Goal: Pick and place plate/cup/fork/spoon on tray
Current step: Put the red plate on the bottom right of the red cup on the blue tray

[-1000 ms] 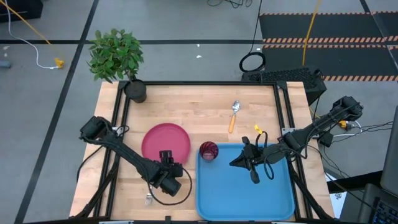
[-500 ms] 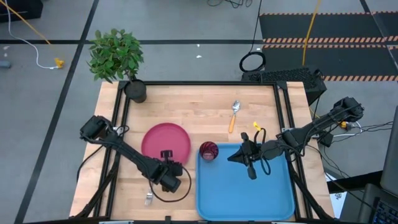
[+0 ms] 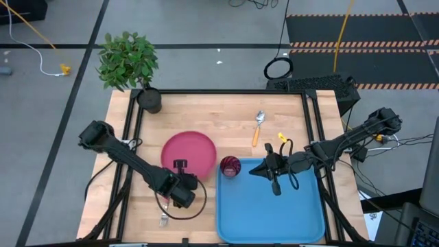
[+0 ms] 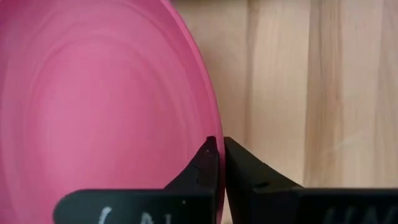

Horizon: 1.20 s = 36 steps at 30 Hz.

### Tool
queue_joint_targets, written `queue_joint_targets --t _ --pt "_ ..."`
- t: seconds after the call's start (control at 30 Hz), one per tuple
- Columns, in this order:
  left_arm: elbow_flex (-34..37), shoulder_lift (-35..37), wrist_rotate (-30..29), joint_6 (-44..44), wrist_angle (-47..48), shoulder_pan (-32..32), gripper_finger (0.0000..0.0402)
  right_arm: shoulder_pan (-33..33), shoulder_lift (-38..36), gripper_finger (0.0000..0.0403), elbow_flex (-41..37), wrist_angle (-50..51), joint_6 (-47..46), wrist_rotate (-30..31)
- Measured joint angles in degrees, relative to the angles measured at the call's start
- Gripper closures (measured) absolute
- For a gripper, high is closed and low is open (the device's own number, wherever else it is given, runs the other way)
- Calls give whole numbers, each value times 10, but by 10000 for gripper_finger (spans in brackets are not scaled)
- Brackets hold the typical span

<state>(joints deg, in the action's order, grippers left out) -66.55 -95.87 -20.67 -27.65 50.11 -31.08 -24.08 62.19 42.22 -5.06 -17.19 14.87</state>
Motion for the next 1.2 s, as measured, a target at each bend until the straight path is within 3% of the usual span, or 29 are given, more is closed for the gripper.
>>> queue_joint_targets --t 0.23,0.4,0.53,0.77,1.0,1.13,1.2 --pt "-42 81 -100 36 63 1 393 4 11 403 7 -78 25 2" --pt "-66 110 -146 90 64 1 391 -4 61 403 55 -80 55 18" --pt "-90 109 -158 176 62 -1 391 -13 132 393 127 -66 122 35" --pt "-101 108 -205 241 6 -3 392 -26 268 343 307 75 186 88" --pt "-101 81 -206 256 15 -9 394 -54 364 290 437 138 267 184" --pt "-101 65 -203 262 13 -13 393 -64 389 273 466 175 289 280" --pt "-101 60 -204 265 15 -14 395 -64 389 272 467 189 274 288"
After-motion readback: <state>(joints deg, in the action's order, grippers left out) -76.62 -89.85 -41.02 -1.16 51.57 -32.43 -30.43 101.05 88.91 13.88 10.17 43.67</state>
